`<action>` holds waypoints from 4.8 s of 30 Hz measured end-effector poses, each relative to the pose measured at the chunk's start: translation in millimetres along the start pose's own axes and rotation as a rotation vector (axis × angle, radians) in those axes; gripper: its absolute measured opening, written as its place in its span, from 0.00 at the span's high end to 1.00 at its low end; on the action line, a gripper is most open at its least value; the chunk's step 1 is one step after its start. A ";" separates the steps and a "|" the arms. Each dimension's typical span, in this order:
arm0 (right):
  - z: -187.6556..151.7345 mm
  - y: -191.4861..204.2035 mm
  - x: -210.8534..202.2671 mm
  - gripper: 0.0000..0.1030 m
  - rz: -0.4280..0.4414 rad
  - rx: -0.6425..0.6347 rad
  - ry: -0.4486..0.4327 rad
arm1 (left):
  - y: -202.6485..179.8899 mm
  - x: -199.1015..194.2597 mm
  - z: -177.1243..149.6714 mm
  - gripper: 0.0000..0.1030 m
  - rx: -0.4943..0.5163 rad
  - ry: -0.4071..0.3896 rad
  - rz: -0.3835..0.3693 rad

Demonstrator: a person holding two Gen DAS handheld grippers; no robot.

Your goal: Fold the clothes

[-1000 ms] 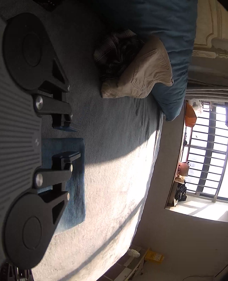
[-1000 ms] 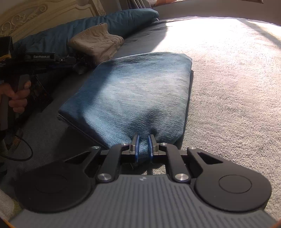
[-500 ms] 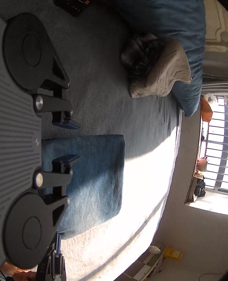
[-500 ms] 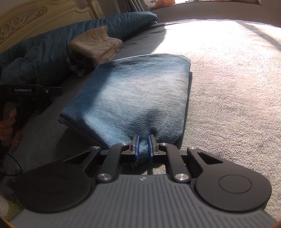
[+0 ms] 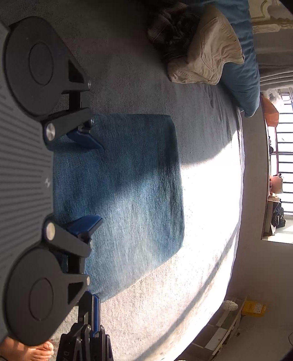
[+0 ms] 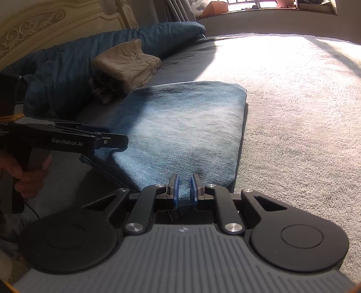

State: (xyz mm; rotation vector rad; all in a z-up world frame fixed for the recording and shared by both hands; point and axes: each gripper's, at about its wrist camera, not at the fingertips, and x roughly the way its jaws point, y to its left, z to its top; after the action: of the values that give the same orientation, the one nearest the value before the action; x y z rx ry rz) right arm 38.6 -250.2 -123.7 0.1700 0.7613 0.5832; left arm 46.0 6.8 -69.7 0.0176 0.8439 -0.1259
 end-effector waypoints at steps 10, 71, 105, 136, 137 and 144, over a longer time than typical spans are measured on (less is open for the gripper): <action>-3.9 2.3 1.3 0.88 0.008 0.002 0.013 | 6.6 -5.6 0.5 0.25 -0.098 0.033 0.017; -6.3 7.0 7.3 0.84 -0.014 -0.011 0.003 | -42.2 -6.7 -21.5 0.13 0.091 0.020 0.124; -8.5 19.0 10.8 0.59 0.005 -0.032 0.015 | -36.5 -7.4 -23.4 0.11 0.058 0.044 0.116; -9.8 15.7 10.3 0.59 0.013 -0.010 0.009 | -35.0 -7.2 -24.9 0.10 0.041 0.046 0.116; -9.8 15.7 10.2 0.59 0.013 -0.010 0.009 | -34.9 -7.2 -24.9 0.10 0.041 0.046 0.116; -10.1 15.0 9.9 0.59 0.014 -0.007 0.007 | -34.4 -6.2 -24.7 0.10 0.043 0.047 0.117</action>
State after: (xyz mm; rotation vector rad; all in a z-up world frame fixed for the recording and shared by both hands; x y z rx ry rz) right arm 30.8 -232.9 -131.6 0.1669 0.7651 0.6003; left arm 19.5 -25.0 -80.3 0.1104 0.8847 -0.0341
